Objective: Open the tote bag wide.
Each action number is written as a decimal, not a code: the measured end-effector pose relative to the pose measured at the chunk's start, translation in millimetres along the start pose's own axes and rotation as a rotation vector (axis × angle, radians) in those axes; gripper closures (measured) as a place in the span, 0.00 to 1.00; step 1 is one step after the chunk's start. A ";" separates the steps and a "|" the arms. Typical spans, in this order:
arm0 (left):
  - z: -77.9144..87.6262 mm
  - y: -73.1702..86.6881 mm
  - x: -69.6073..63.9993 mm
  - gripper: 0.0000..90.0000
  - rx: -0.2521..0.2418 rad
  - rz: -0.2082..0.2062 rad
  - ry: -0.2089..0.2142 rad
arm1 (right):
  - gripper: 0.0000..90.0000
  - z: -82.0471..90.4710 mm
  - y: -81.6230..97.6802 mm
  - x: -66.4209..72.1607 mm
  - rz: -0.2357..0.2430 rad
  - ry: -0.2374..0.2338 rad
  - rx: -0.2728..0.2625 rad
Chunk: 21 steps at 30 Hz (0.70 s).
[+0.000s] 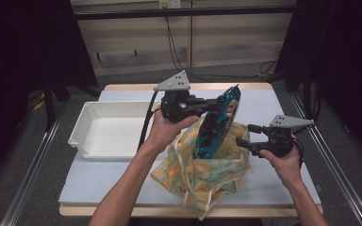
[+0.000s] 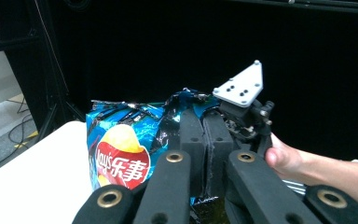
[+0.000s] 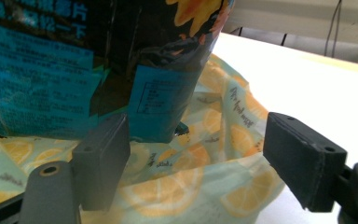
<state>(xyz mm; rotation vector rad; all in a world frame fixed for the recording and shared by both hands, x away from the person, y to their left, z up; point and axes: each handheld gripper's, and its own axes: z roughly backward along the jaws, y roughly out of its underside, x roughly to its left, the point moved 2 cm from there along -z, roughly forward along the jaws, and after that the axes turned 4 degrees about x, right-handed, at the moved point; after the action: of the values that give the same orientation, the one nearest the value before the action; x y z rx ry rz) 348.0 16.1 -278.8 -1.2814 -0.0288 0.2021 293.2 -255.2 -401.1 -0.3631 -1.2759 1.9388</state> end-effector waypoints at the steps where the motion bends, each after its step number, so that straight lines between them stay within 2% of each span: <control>1: -0.3 -1.7 0.7 0.99 -0.004 0.008 0.001 | 0.24 1.6 -0.4 0.2 0.004 0.000 -0.003; 4: 0.3 -7.1 3.9 0.99 0.003 0.002 -0.014 | 0.24 4.0 -0.5 1.1 0.001 0.002 -0.007; 12: 1.6 -21.4 8.6 0.99 -0.045 0.013 -0.014 | 0.23 0.8 1.9 2.8 0.007 -0.007 0.000; 21: 9.6 -36.7 7.6 0.99 -0.068 -0.001 -0.027 | 0.23 6.0 -0.1 2.2 0.008 -0.005 -0.015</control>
<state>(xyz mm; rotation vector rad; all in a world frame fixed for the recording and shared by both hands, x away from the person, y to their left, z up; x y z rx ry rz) 359.2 16.6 -241.7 -1.3465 -0.0599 0.2191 288.2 -257.5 -397.9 -0.3711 -1.2951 1.9387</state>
